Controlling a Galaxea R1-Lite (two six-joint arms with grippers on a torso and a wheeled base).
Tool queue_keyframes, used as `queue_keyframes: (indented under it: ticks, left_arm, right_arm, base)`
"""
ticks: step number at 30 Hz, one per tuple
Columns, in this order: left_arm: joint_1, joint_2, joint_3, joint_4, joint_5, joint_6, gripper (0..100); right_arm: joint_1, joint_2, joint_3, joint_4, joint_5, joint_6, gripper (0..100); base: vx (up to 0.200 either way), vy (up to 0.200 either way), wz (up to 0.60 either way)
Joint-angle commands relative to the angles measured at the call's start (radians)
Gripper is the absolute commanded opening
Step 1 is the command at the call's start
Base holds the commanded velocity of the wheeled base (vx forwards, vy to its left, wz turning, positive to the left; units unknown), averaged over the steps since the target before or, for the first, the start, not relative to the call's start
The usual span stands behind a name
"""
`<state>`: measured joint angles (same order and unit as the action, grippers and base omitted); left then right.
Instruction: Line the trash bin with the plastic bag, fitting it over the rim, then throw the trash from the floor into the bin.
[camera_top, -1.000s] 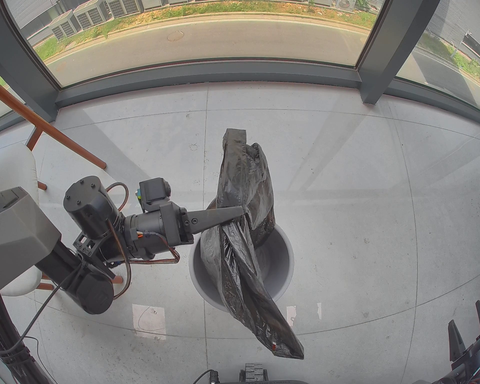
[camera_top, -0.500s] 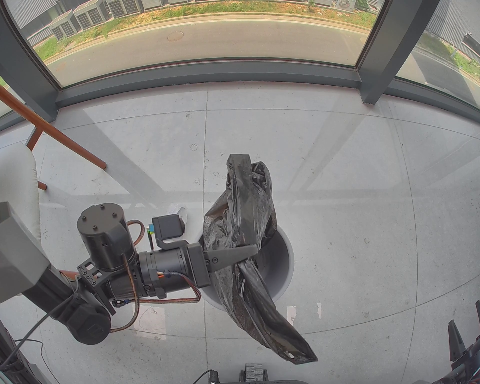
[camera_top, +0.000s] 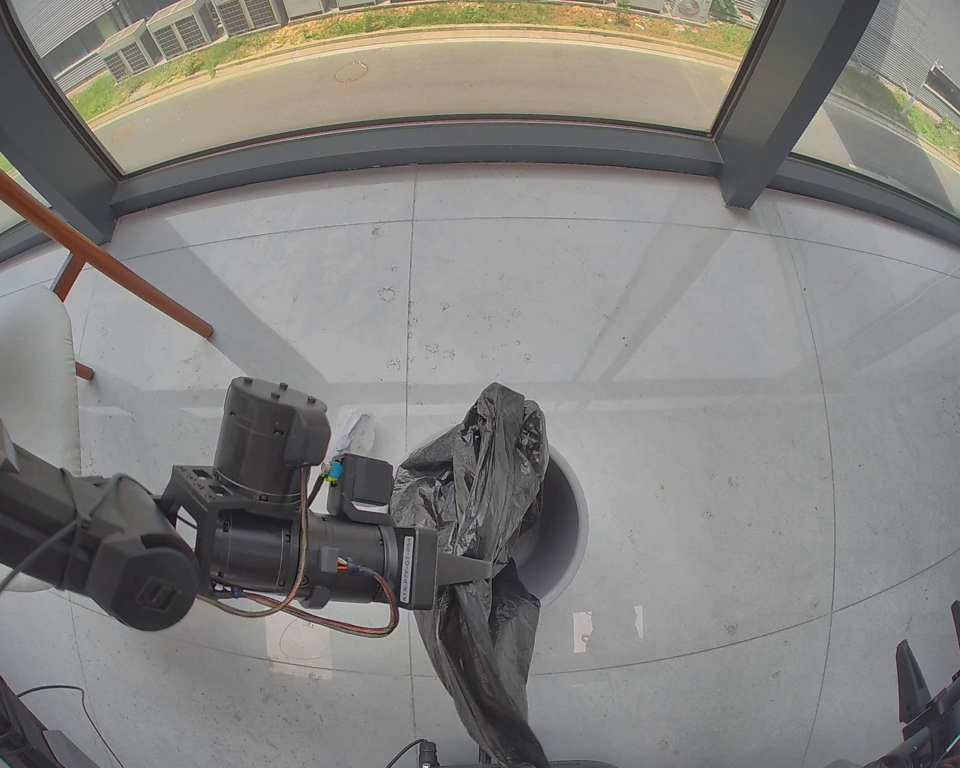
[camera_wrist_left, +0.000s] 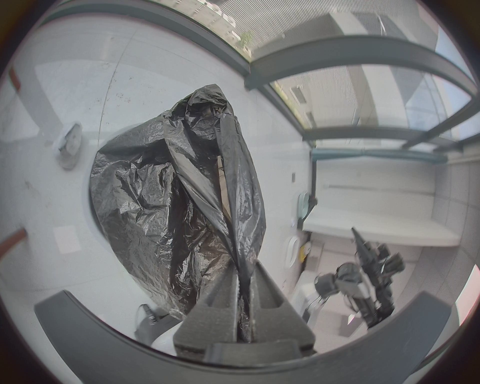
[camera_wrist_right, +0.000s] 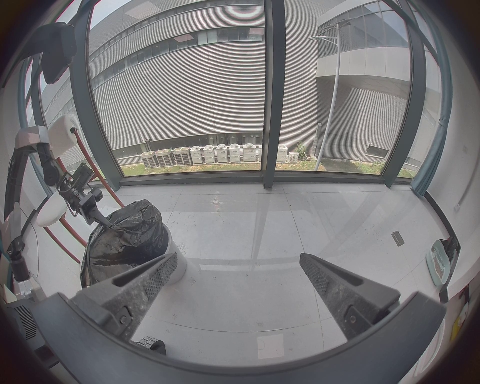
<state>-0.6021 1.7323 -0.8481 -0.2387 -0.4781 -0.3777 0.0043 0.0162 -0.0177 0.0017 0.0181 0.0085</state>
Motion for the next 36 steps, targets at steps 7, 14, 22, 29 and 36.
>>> queue_keyframes:
  ticks: [7,14,22,29,36]
  left_arm:
    - [-0.024,-0.042,-0.381,0.455,0.202,0.516,0]
    - [-0.131,-0.051,-0.387,0.631,0.329,0.654,0]
    - [-0.157,-0.053,-0.365,0.633,0.404,0.723,0]
    - [-0.151,-0.06,-0.31,0.627,0.406,0.807,0]
    - [-0.154,-0.073,-0.284,0.621,0.46,0.812,0]
  right_arm:
    - [-0.001,-0.007,0.018,0.001,0.0,-0.004,100]
    - [-0.004,-0.009,0.015,0.0,0.011,-0.013,100]
    - [0.016,0.266,-0.16,-0.066,0.111,0.157,100]
    - [0.066,0.584,-0.409,0.05,0.183,0.335,100]
    - [0.287,0.861,-0.656,0.271,0.207,0.473,100]
  base:
    - [0.0,0.0,0.0]
    - [0.0,0.0,0.0]
    - [0.0,0.0,0.0]
    - [0.0,0.0,0.0]
    - [0.0,0.0,0.0]
